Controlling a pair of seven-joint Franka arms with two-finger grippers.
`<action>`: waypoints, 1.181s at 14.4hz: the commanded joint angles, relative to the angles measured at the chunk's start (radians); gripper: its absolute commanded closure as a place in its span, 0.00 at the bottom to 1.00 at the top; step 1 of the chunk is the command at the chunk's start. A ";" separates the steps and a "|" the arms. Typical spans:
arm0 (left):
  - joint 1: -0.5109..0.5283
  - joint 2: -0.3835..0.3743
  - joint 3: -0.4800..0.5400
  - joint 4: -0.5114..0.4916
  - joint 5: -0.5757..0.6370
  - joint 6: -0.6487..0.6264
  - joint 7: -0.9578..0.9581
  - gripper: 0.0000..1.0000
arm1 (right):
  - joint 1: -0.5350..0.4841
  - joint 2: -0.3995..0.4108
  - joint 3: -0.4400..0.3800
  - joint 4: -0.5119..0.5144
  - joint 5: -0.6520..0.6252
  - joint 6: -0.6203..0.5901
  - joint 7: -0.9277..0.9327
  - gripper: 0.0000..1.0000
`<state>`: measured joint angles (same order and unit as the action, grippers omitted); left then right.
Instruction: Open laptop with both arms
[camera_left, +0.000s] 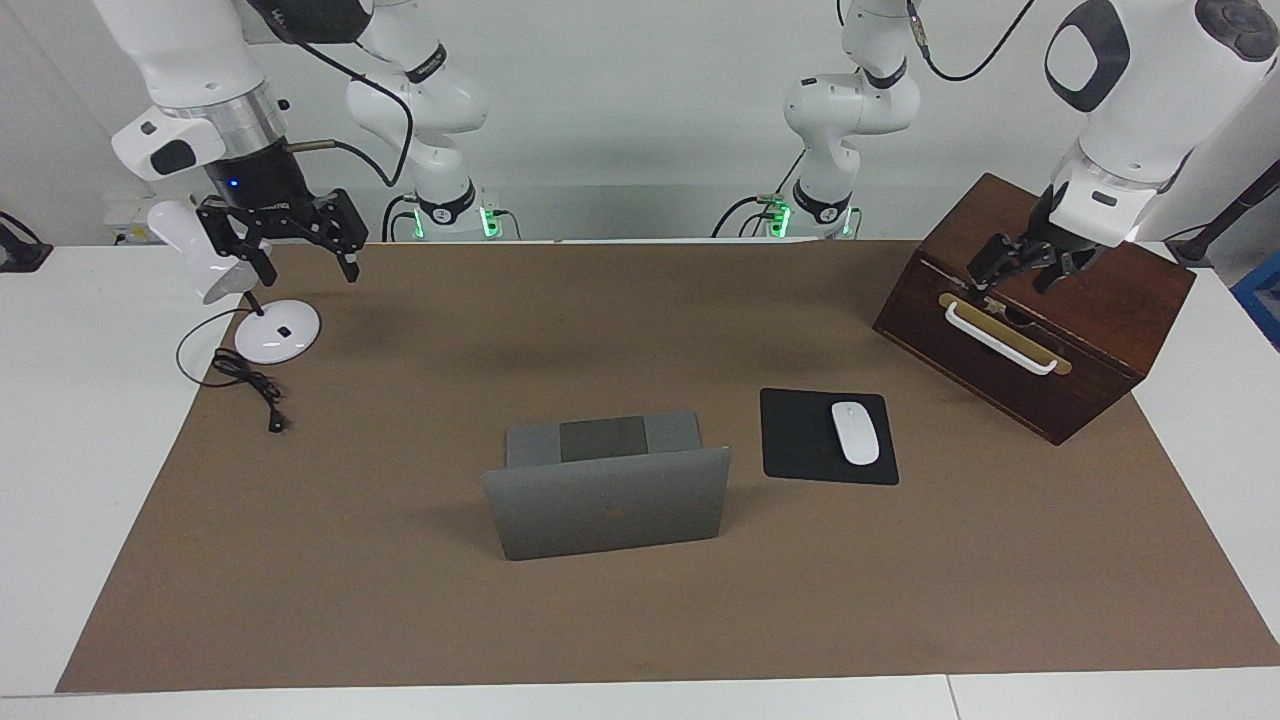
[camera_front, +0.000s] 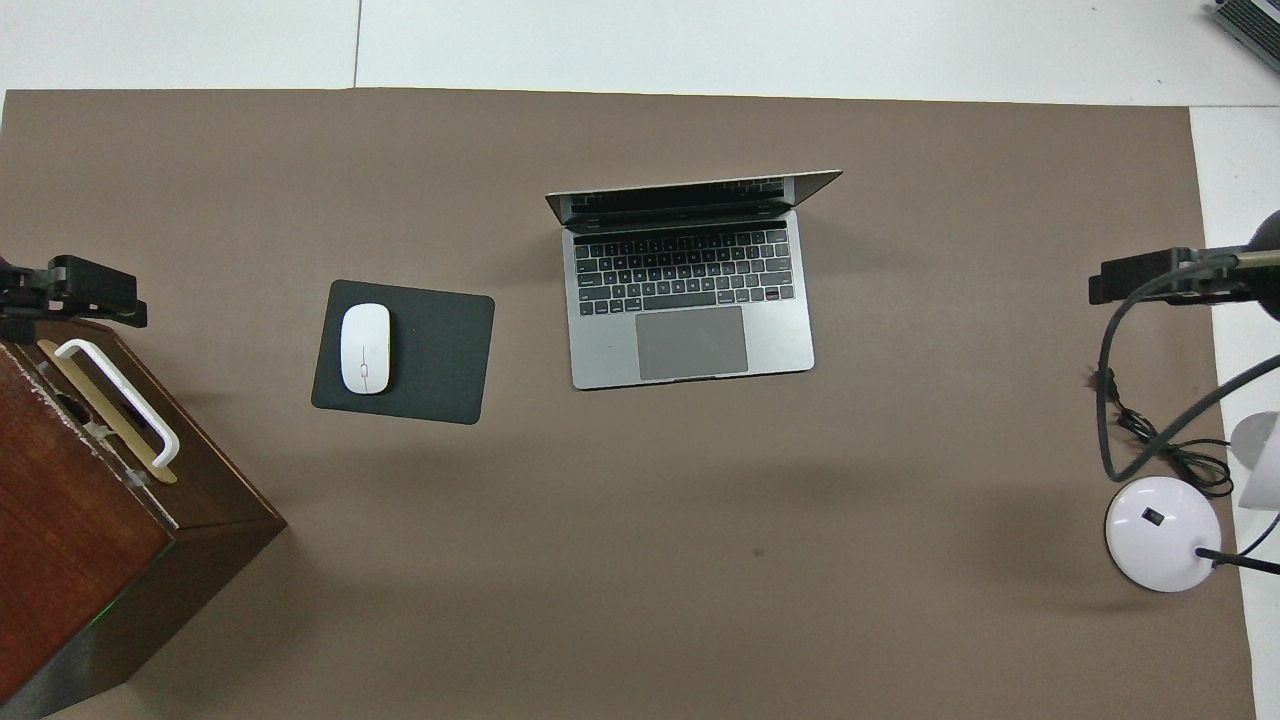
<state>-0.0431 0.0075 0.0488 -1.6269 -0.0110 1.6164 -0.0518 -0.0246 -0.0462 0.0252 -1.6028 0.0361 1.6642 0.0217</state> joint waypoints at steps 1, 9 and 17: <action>0.025 -0.015 -0.029 -0.001 0.029 -0.013 0.038 0.00 | -0.014 -0.009 -0.001 0.003 0.007 -0.058 0.015 0.00; 0.023 -0.035 -0.029 -0.045 0.017 0.057 0.115 0.00 | -0.014 -0.017 0.001 -0.008 0.001 -0.084 0.018 0.00; 0.019 -0.034 -0.096 -0.013 0.017 0.042 0.067 0.00 | -0.025 -0.020 0.001 -0.011 0.002 -0.084 0.017 0.00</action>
<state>-0.0332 -0.0016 -0.0301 -1.6282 -0.0040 1.6564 0.0266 -0.0355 -0.0465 0.0169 -1.5992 0.0360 1.5921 0.0222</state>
